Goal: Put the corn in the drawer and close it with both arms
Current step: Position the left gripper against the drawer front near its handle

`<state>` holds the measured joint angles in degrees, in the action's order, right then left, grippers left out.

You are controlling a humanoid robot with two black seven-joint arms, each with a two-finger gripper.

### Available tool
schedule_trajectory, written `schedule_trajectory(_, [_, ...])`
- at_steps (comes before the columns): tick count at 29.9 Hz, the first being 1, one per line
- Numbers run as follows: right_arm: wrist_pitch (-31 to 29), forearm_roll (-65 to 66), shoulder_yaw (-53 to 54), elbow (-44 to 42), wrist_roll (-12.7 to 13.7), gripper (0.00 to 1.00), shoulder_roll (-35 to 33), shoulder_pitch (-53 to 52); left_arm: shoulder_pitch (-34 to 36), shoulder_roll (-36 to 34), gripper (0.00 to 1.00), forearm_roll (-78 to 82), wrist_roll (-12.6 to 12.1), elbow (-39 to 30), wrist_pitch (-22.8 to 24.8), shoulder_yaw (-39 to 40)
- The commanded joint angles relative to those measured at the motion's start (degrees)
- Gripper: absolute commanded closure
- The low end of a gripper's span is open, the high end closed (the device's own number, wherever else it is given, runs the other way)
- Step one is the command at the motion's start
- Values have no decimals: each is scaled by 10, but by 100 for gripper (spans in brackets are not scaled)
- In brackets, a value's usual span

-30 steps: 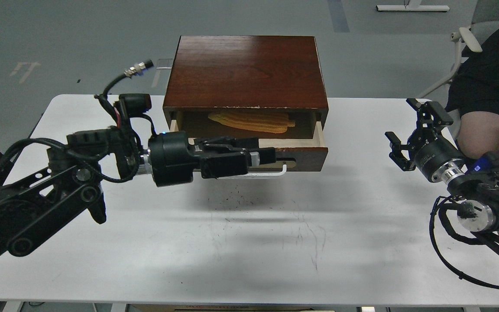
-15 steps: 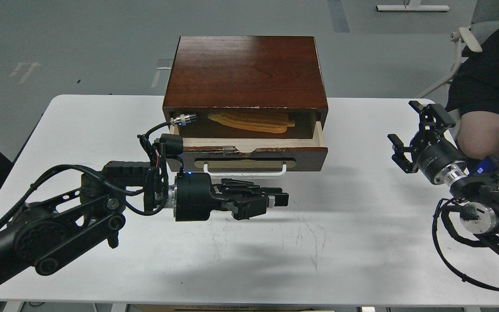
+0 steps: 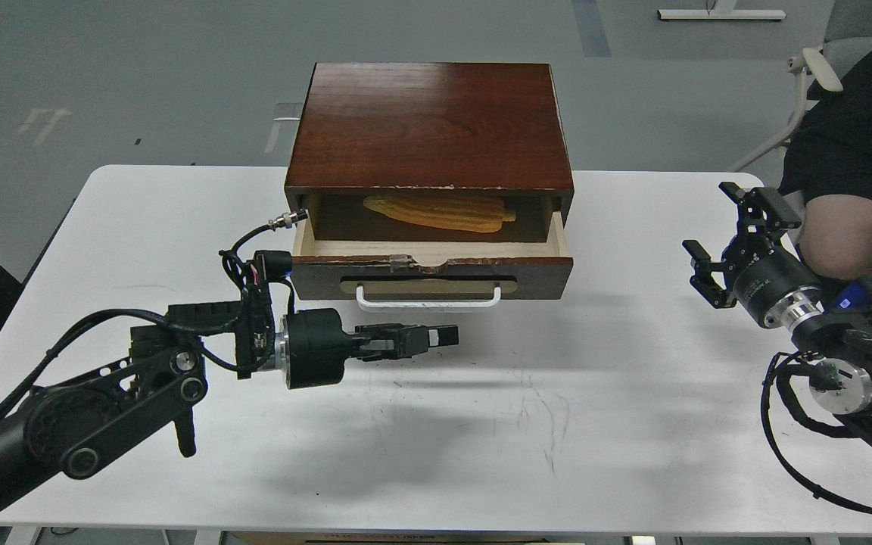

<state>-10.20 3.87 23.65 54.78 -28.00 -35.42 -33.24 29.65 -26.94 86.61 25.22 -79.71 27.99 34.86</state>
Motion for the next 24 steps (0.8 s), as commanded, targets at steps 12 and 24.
schedule_trajectory(12, [0,2,0,0,0,0,0,5,0,-3,100,-30,-16,27,0,5])
schedule_trajectory(24, [0,1,0,1,0,0,0,5,1,-1,100,-41,-20,41,0,8])
